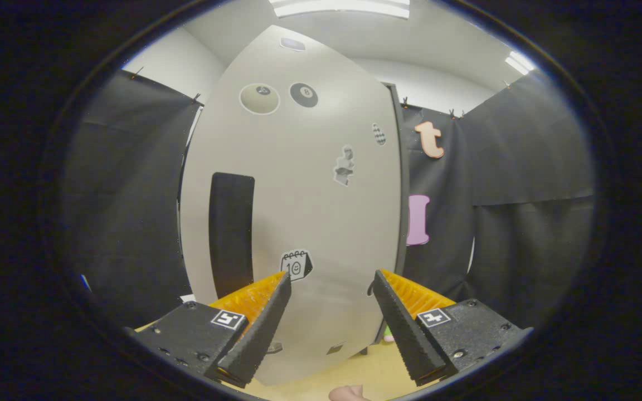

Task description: Open the shoe cabinet door, grab the shoes and put them into the shoe cabinet, then close the shoe cabinet door.

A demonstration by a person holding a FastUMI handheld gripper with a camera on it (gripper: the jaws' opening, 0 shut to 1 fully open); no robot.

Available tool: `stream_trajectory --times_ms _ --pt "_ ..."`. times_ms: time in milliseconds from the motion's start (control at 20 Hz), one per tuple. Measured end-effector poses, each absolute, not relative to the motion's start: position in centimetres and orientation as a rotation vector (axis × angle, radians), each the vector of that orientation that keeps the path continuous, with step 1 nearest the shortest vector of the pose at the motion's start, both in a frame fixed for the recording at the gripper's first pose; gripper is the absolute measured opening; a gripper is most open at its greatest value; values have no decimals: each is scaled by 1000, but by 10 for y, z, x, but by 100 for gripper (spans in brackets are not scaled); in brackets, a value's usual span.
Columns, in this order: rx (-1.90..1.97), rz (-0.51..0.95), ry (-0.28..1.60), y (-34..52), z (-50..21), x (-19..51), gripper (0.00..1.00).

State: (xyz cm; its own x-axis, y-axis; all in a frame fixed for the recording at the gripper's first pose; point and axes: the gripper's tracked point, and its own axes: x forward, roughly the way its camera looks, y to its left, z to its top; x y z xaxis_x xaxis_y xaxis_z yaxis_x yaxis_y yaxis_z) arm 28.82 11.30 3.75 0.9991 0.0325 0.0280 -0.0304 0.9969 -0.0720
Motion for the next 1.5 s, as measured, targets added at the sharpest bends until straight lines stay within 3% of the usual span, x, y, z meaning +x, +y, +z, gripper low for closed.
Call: stream_trajectory --times_ms 250,600,1500 --pt "-32 4 -24 149 30 334 98" --pt "58 29 28 150 14 334 99" --pt "-25 98 -53 109 -18 131 99"
